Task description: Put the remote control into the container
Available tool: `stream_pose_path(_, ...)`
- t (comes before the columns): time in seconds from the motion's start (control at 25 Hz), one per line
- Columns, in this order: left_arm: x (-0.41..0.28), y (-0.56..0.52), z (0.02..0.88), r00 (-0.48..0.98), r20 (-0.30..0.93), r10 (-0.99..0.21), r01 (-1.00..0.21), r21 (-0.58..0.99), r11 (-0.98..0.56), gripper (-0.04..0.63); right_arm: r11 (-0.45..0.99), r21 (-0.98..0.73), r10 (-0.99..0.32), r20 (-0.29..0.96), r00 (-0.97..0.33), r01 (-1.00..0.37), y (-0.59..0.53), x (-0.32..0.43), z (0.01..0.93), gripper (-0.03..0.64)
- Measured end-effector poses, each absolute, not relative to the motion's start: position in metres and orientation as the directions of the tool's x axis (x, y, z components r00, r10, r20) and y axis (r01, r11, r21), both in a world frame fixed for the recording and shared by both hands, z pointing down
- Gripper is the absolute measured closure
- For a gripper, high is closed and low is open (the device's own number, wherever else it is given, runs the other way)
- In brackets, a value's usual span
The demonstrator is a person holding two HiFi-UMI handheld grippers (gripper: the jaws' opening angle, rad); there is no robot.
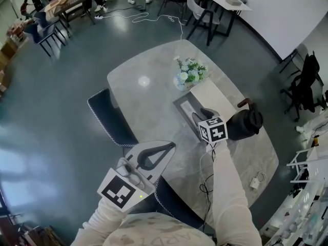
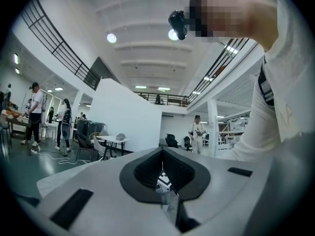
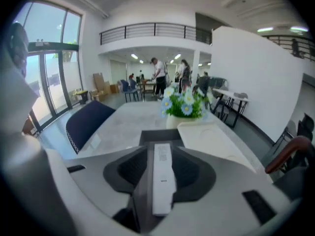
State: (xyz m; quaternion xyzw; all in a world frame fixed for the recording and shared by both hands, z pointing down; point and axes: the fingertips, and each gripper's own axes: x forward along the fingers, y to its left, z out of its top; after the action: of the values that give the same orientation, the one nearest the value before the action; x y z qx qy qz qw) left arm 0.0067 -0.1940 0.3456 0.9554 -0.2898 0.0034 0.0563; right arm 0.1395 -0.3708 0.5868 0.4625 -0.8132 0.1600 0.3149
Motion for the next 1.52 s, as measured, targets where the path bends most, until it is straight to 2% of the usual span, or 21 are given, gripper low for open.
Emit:
stream_pose_path(0.04,0.009,-0.192,0.343,0.834,0.035,-0.550,-0.550,0.105,-0.828,0.583,0.510,0.032,-0.698,0.599,-0.392,-0.860,-0.366,0.138,0.566,0.473)
stream_pose_path(0.24,0.024,-0.177,0.329,0.847,0.015,-0.531,-0.530,0.097,-0.843,0.583,0.481,0.004,-0.822,0.350,-0.449,-0.877,-0.319,0.134,0.476,0.536)
stream_pose_path(0.44,0.048,-0.158,0.314,0.867,-0.017,-0.498,-0.495,0.077,-0.865,0.583,0.478,-0.027,-0.864,0.168,-0.475,-0.878,-0.258,0.140,0.398,0.557)
stream_pose_path(0.6,0.065,-0.142,0.304,0.875,-0.044,-0.482,-0.479,0.064,-0.876,0.583,0.476,-0.052,-0.875,0.070,-0.479,-0.878,-0.206,0.144,0.351,0.561)
stream_pose_path(1.12,0.096,-0.089,0.283,0.892,-0.074,-0.447,-0.448,0.006,-0.894,0.583,0.442,-0.025,-0.896,-0.066,-0.439,-0.897,-0.090,0.144,0.294,0.563)
stream_pose_path(1.52,0.099,-0.072,0.289,0.891,-0.041,-0.452,-0.452,-0.013,-0.892,0.583,0.444,-0.021,-0.894,-0.078,-0.441,-0.896,-0.071,0.142,0.286,0.581)
